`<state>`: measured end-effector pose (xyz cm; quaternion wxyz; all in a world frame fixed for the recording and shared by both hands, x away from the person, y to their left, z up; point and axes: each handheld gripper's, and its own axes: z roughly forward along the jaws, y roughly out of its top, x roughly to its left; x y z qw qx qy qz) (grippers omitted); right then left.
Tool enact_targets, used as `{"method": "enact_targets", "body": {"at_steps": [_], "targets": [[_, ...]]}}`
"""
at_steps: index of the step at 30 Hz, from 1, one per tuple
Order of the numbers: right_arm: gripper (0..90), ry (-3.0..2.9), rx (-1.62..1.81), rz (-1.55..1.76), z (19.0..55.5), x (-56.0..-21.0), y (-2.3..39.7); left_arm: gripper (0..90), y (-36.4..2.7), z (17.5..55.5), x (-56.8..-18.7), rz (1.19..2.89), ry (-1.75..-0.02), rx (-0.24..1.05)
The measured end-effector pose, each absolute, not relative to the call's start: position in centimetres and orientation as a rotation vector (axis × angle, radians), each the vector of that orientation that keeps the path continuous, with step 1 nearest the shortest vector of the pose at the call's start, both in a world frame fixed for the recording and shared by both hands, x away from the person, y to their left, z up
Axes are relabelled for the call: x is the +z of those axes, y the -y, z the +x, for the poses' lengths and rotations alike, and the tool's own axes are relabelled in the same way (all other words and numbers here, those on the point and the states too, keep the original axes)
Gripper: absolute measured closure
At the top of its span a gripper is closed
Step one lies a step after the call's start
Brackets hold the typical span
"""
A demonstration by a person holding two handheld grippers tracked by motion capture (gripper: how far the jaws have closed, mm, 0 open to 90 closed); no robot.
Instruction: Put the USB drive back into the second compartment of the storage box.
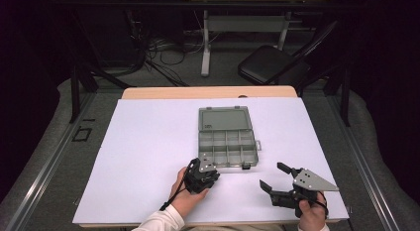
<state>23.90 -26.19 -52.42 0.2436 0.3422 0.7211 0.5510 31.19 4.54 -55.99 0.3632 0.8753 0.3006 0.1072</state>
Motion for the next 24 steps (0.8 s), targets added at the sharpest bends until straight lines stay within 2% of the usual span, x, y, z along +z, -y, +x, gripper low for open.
{"method": "enact_targets", "body": {"at_steps": [24], "targets": [[14.5, -1.973, 1.504, 0.935, 23.9, -52.4, 26.2, 79.0, -5.9, 31.1, -54.7, 2.168, -0.798, 0.225]]}}
